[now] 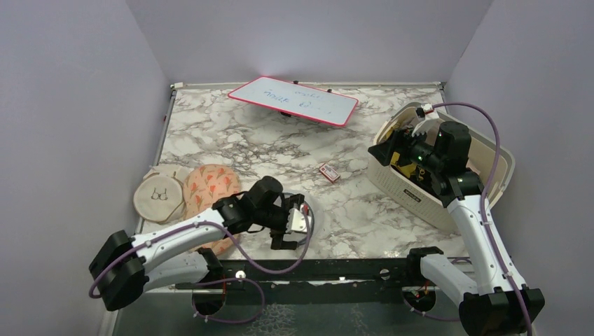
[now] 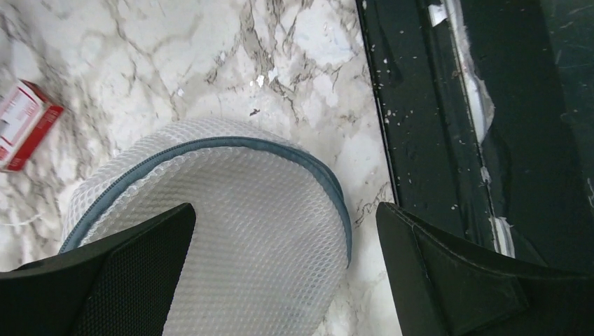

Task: Unzip the laundry bag and remove the bra
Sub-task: Close the laundry bag at the center of the board, then reset both arms

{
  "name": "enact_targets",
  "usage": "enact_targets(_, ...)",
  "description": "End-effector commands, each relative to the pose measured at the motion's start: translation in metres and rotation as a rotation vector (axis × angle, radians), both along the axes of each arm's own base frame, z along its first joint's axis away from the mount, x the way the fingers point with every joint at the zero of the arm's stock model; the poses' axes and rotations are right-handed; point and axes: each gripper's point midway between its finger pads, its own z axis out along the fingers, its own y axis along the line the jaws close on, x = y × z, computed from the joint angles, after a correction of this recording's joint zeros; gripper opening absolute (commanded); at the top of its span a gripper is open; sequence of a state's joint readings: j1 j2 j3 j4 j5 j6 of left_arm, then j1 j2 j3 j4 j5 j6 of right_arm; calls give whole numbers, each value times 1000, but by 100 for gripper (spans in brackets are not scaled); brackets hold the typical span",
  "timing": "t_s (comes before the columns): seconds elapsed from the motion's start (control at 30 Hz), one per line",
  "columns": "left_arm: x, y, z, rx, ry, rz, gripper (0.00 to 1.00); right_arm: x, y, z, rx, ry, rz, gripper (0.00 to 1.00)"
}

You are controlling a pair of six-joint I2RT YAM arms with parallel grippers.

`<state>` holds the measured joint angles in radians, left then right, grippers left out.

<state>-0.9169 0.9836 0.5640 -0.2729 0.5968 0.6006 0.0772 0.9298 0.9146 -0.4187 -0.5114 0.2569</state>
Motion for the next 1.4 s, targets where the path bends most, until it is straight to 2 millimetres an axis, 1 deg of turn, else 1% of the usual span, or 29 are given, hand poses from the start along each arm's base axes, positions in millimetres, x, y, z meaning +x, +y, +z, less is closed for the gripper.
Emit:
enact_targets(0.0,18,-11,-14,100,67,71,99,-5,2,-1,3,-3,21,78)
enact_targets(0.1,17,-14,-22,148,114,64,99,-6,2,-1,1,-3,20,78)
enact_targets(0.2,15,-15,-15,120,107,51,99,-8,2,-1,1,-4,19,78)
enact_targets(0.4,10,-16,22,-28,32,37,99,-12,5,-5,16,11,41,78)
enact_targets(0.53,13,-20,50,-127,-5,72,99,-13,8,-9,21,32,56,78)
enact_targets(0.6,18,-23,69,-190,-11,125,99,-12,6,-6,14,25,47,78)
enact_targets(0.67,31,-26,87,-250,-1,224,99,-12,5,0,10,13,40,78)
enact_targets(0.7,40,-27,99,-285,7,292,99,-12,5,1,8,10,42,79)
enact_targets(0.77,70,-22,123,-341,5,499,99,-14,7,6,10,-4,62,80)
enact_targets(0.8,92,-13,135,-363,8,665,99,-15,9,9,16,-9,72,80)
enact_targets(0.83,117,1,148,-383,-15,835,99,-17,11,12,24,-16,87,81)
enact_targets(0.9,158,40,174,-386,-76,1127,99,-22,18,23,42,-46,135,83)
enact_targets(0.93,175,60,200,-422,-98,1239,99,-25,20,28,49,-65,155,84)
enact_targets(0.97,191,82,212,-434,-97,1338,99,-27,22,34,51,-85,167,85)
enact_targets(1.0,202,101,227,-472,-86,1405,99,-30,22,40,48,-107,174,86)
enact_targets(1.07,219,132,257,-571,-73,1446,99,-32,19,53,23,-155,166,87)
enact_targets(1.13,225,155,287,-653,-120,1468,99,-35,16,65,-8,-184,152,88)
enact_targets(1.23,221,180,330,-724,-227,1527,99,-40,15,88,-24,-219,145,90)
enact_targets(1.27,217,188,345,-746,-260,1548,99,-42,14,98,-29,-242,138,91)
enact_targets(1.3,212,195,355,-766,-286,1562,99,-46,13,108,-34,-268,132,92)
enact_targets(1.33,202,202,375,-814,-319,1564,99,-49,12,121,-39,-298,119,93)
enact_targets(1.37,194,207,387,-850,-343,1560,99,-52,9,133,-45,-329,97,94)
